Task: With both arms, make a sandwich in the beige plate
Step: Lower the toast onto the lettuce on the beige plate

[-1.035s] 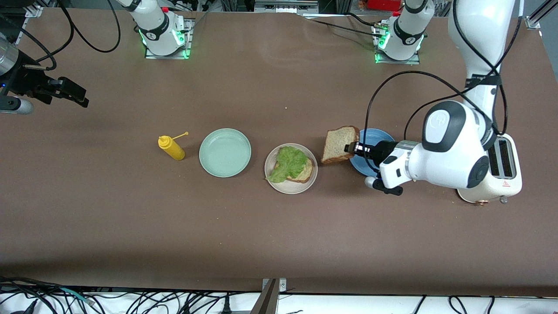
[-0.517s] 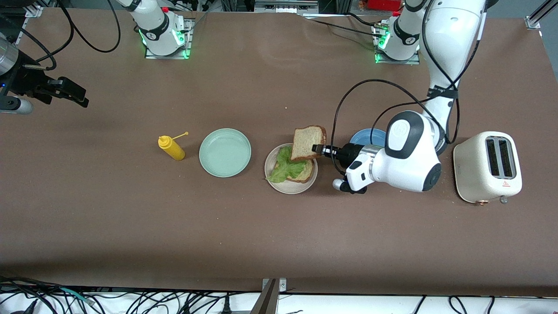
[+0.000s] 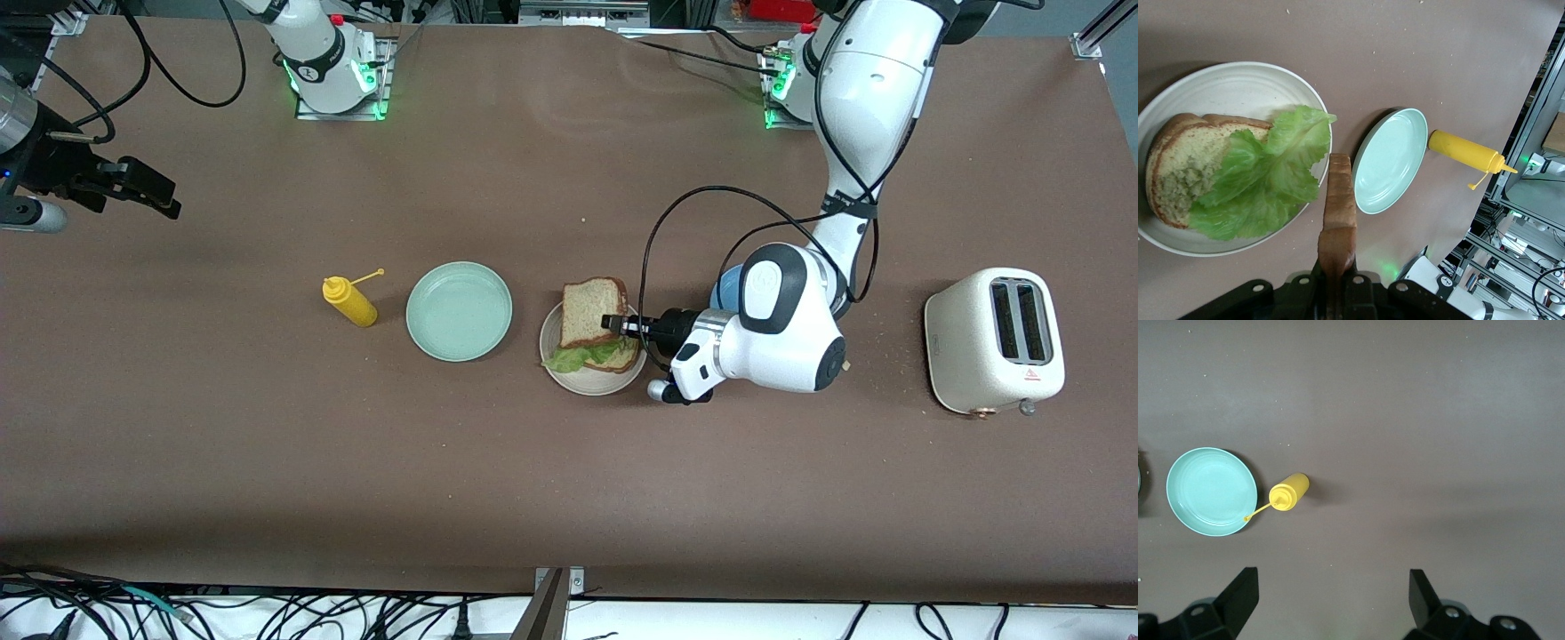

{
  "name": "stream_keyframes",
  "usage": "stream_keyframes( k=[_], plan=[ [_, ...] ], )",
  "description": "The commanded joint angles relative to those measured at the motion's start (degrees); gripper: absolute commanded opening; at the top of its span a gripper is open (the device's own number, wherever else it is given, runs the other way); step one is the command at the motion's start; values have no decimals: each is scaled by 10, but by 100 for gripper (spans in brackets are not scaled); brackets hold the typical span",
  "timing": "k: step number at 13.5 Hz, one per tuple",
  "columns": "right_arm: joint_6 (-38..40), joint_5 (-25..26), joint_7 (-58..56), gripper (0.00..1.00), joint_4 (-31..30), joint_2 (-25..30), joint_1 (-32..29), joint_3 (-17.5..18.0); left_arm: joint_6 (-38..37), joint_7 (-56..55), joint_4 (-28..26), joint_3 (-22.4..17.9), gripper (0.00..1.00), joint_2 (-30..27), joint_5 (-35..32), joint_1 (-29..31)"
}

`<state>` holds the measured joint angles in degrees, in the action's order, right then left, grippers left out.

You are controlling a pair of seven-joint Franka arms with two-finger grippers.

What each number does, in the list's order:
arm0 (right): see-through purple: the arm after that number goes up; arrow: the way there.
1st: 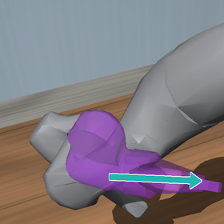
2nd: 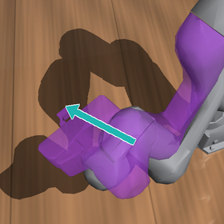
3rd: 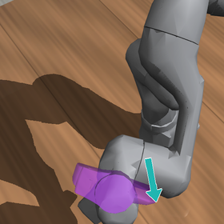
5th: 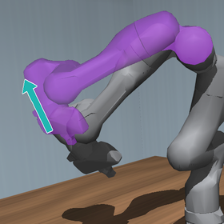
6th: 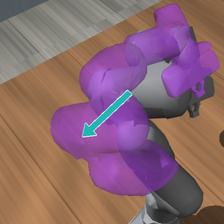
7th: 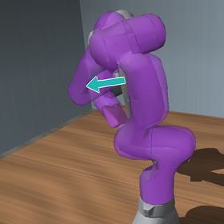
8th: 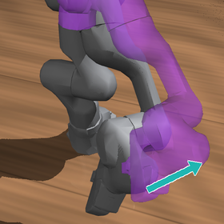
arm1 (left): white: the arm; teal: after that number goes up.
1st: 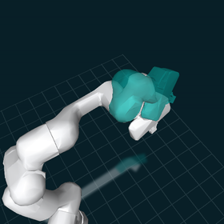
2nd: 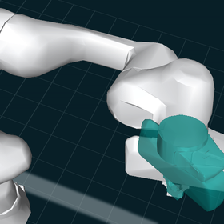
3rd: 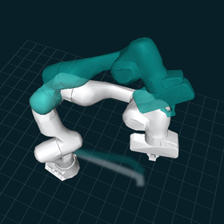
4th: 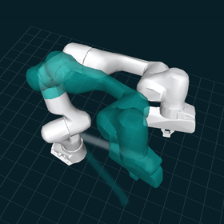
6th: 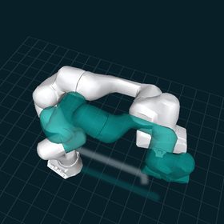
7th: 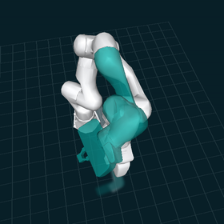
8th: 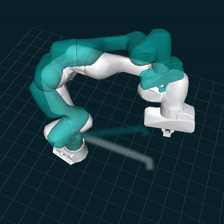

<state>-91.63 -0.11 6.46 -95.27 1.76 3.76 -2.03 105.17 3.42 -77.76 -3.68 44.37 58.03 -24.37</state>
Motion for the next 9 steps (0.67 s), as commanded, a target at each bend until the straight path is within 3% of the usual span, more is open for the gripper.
stream_keyframes(
  k=[1,9],
  plan=[
    [11,5,-7,100,15,-6,-7,4,-3,-3,21,-8,0,20,19,-4],
    [12,5,-7,100,15,-6,-7,4,69,2,21,-7,0,55,27,-18]
  ],
)
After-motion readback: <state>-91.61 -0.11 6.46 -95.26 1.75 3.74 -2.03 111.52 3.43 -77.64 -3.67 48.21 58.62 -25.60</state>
